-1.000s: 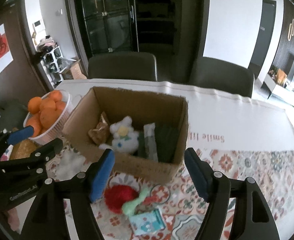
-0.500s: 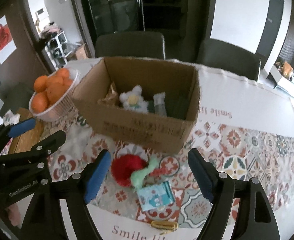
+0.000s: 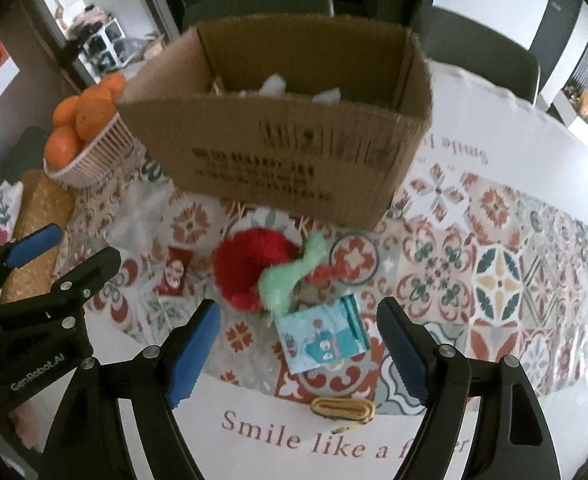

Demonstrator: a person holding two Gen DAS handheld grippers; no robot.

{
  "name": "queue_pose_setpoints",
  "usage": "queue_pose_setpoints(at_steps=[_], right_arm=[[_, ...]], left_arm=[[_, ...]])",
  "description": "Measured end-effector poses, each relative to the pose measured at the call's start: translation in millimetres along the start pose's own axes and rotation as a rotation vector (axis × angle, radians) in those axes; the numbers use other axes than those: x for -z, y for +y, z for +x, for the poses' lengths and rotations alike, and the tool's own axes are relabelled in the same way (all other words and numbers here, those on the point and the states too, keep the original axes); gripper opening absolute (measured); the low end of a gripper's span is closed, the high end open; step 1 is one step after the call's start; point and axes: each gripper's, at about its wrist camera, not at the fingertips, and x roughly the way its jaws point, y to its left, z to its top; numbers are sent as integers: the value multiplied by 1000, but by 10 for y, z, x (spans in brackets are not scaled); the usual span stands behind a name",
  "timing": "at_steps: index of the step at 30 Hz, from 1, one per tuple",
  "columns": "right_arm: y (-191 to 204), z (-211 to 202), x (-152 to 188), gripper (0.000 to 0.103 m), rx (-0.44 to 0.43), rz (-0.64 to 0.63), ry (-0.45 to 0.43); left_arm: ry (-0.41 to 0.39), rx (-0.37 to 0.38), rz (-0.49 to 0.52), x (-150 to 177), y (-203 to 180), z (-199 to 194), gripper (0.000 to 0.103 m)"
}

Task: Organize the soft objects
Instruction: 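Move the left tool to the red candy packet while the right tool approaches the blue tissue pack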

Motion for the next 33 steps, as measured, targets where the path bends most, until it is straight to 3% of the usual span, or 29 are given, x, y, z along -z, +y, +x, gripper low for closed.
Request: queue_pose_setpoints(at_steps=[12, 24, 33], right_arm=[[17, 408, 226, 82, 33, -27, 119], [-78, 850, 295, 85, 28, -6, 230], [13, 974, 129, 88, 112, -55, 226]], left_arm=[[96, 3, 36, 274, -70, 408, 80], [162, -8, 67, 261, -177, 826, 80], [184, 6, 62, 186, -173, 996, 80]])
